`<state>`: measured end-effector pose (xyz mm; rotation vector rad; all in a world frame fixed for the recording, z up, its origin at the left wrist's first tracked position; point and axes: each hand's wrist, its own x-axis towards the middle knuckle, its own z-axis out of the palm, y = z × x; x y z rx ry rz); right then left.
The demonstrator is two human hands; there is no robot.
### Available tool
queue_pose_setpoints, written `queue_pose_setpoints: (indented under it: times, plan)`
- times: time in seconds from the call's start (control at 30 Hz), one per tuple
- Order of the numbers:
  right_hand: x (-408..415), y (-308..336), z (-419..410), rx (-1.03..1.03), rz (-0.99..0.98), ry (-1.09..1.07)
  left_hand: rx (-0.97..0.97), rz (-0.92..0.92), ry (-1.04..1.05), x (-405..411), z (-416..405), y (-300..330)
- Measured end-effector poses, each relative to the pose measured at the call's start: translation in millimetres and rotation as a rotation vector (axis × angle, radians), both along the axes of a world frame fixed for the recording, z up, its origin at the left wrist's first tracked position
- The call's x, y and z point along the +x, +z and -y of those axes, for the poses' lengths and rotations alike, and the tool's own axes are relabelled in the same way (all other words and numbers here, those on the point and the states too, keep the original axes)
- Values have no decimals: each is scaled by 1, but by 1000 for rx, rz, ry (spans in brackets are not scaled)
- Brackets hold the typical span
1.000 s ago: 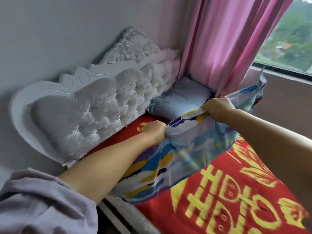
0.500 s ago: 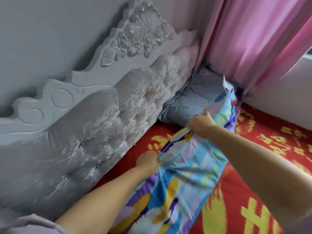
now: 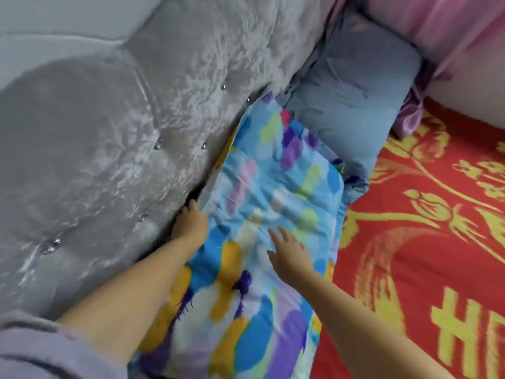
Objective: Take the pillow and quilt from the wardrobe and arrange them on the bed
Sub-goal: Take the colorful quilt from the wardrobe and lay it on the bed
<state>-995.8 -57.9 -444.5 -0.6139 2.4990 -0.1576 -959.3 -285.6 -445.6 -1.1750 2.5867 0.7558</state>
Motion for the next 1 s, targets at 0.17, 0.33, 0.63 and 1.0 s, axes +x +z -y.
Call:
queue_pose_setpoints:
  times: [0.17, 0.33, 0.63, 1.0]
  plan:
    - [8, -56, -83, -196, 62, -684, -144, 36, -53, 8, -11, -22]
    - [-4, -93, -84, -620, 197, -1198, -231, 85, -68, 2, -10, -38]
    - [-5, -86, -116, -659, 29, -1208, -139, -37, -125, -17, -32, -59]
    - [-5, -83, -101, -222, 295, -1017, -500, 29, -673, 10, -39, -82]
